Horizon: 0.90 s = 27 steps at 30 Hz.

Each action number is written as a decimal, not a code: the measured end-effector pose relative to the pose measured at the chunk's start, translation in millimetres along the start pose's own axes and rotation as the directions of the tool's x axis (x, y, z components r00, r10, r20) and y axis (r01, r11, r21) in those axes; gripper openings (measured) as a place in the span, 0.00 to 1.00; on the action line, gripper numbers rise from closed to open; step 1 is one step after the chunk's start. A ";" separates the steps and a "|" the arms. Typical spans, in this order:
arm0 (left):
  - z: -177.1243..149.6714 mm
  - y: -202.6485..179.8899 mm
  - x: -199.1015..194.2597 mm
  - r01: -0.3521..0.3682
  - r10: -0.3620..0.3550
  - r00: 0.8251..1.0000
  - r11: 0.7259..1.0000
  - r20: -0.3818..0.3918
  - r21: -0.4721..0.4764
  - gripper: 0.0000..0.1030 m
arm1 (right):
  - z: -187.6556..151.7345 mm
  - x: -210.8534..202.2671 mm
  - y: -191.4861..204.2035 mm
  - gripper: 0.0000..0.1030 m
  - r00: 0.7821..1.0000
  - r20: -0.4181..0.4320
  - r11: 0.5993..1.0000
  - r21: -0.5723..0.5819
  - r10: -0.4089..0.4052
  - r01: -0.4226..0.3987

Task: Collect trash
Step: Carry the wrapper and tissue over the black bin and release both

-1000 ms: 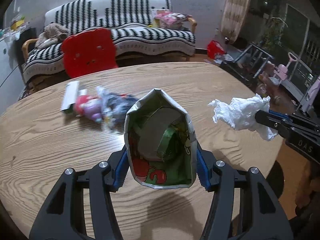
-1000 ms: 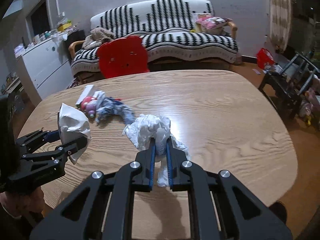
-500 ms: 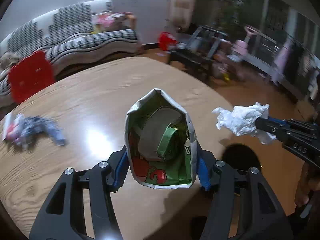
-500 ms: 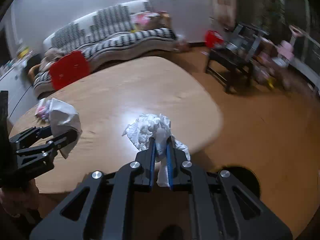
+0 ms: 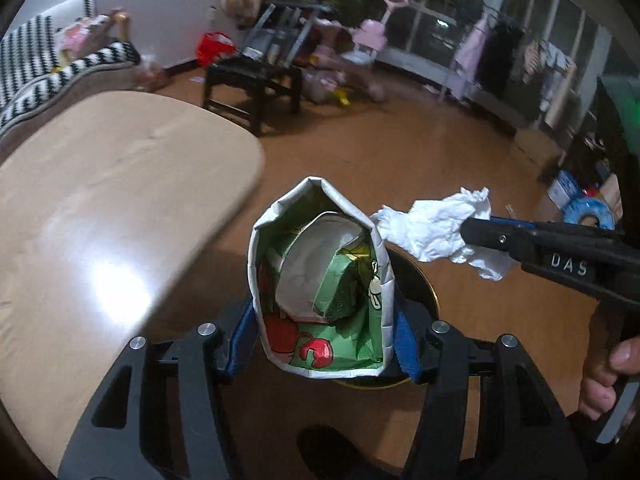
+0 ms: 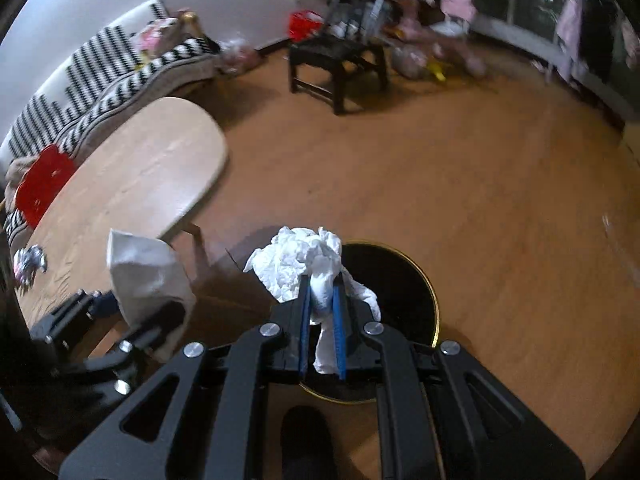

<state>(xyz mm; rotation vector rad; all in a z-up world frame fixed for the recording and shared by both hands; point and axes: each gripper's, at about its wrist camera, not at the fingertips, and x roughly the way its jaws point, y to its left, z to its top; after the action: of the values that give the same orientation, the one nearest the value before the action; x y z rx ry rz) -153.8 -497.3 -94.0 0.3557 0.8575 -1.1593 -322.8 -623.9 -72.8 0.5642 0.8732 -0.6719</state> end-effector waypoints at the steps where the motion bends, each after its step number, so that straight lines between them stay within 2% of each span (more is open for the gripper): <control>1: -1.2 -5.1 7.4 0.006 -0.006 1.000 1.000 -0.011 0.009 0.55 | -0.7 2.4 -5.4 0.11 1.000 -0.007 1.000 0.008 -0.007 0.007; 7: -2.0 -19.2 38.4 0.020 -0.018 0.998 0.999 -0.059 0.032 0.55 | -2.3 16.0 -22.8 0.11 0.999 -0.047 0.999 0.043 -0.014 0.016; 15: 1.6 -16.2 55.8 0.032 -0.029 0.996 0.999 -0.089 0.033 0.55 | 4.4 20.8 -19.6 0.11 0.998 -0.056 0.999 0.051 -0.017 0.020; 18: 3.0 -17.2 61.8 0.049 -0.046 0.995 0.998 -0.093 0.031 0.58 | 4.1 19.3 -20.3 0.11 0.998 -0.061 0.998 0.058 -0.020 0.023; 21: 4.3 -16.7 63.1 0.062 -0.057 0.994 0.997 -0.088 0.046 0.69 | 6.5 20.5 -21.3 0.13 0.997 -0.067 0.997 0.072 -0.026 0.031; 22: 4.1 -17.0 63.0 0.066 -0.061 0.994 0.997 -0.086 0.051 0.76 | 6.4 20.2 -21.9 0.18 0.997 -0.069 0.996 0.079 -0.030 0.035; 24: 3.6 -19.3 61.2 0.058 -0.053 0.996 0.997 -0.075 0.060 0.80 | 7.9 18.2 -23.3 0.35 0.997 -0.064 0.995 0.095 -0.030 0.036; 25: 4.5 -18.8 60.5 0.049 -0.044 0.996 0.997 -0.073 0.063 0.83 | 9.7 16.8 -23.9 0.52 0.998 -0.057 0.994 0.099 -0.032 0.038; 26: 4.8 -18.0 59.7 0.046 -0.041 0.997 0.997 -0.071 0.061 0.84 | 11.0 14.7 -21.9 0.59 0.998 -0.048 0.994 0.099 -0.030 0.035; 27: 6.0 -15.5 58.4 0.044 -0.041 0.997 0.997 -0.067 0.057 0.84 | 12.2 12.2 -18.5 0.59 0.999 -0.038 0.995 0.092 -0.037 0.040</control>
<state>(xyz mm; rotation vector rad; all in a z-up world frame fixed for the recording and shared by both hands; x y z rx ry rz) -157.3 -545.3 -131.1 0.4277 0.8938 -1.2196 -324.5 -648.1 -79.7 0.6460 0.8914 -0.7422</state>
